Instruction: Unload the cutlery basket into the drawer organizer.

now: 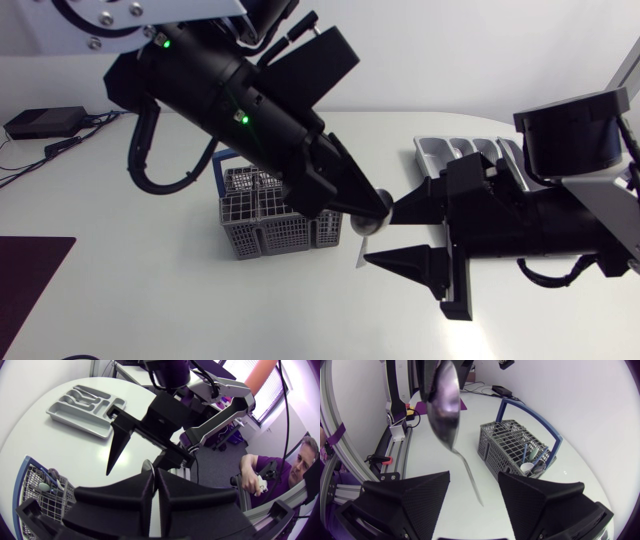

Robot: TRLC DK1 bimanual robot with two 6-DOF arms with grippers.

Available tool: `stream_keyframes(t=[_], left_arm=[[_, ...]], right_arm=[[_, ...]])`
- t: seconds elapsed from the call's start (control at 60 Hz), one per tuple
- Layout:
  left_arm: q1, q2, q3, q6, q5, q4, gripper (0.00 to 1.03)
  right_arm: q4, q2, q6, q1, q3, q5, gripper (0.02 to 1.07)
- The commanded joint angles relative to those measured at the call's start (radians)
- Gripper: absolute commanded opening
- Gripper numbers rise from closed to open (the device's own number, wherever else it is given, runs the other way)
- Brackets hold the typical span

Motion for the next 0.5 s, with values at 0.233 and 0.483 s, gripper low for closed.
stream_keyframes(t=[0.233,0.483], left_arm=[[-0.007,0.026,0.047,0.042,0.035,-0.046,0.03],[-0.013,0.034,0.036,0.047,0.04,-0.05,0.03]], right_arm=[[-0.009,-0.035,0.016,0.033,-0.003,-0.009,0.3],[-0.018,-0.046,0.016,0.057,-0.014,-0.009,0.17]])
